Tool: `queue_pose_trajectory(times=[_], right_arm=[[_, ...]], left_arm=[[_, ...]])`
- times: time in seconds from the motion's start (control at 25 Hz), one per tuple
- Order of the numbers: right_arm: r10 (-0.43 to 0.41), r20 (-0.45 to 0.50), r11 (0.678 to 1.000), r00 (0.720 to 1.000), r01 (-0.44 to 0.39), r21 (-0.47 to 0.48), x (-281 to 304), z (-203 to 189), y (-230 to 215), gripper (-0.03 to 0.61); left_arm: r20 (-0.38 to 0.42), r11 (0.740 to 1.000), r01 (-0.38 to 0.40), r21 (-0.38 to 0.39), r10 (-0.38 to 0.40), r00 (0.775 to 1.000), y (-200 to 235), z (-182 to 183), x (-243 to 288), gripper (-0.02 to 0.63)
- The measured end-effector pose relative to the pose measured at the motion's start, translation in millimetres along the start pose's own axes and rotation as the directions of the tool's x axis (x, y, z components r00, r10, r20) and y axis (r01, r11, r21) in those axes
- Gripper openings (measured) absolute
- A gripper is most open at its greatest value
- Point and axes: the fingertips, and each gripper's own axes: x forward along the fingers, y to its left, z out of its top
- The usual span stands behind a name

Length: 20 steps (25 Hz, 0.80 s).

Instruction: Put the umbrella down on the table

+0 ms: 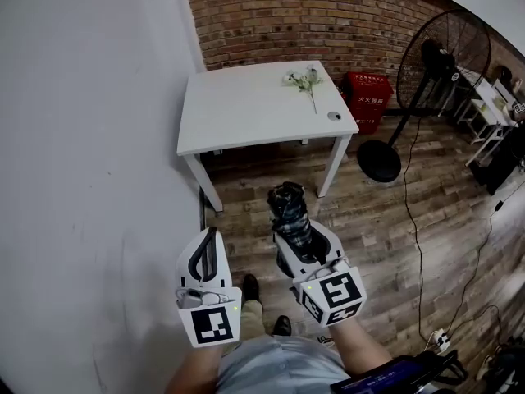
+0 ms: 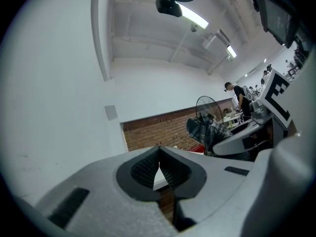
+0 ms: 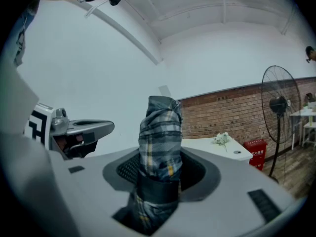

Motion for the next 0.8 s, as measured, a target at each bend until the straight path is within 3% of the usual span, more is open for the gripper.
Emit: queue_pose_trajectory(times=[0.52,0.8], right_arm=[[-0.015,-0.033,1.000,0.999,0.015,-0.005,144.0,1.2,-29.9,0.198],[-0.025,-0.003,0.999,1.000,0.025,-0.026,214.6,22.1,-37.9,0.198]], left_arm=[[-0.006,0.999,0.026,-0.045,-0.027,1.000,75.3,-45.5,131.6,0.009],[0.038,0.999,0.033,-0.027,-0.032,0.999,122.4,-44.5,192.3,0.009]])
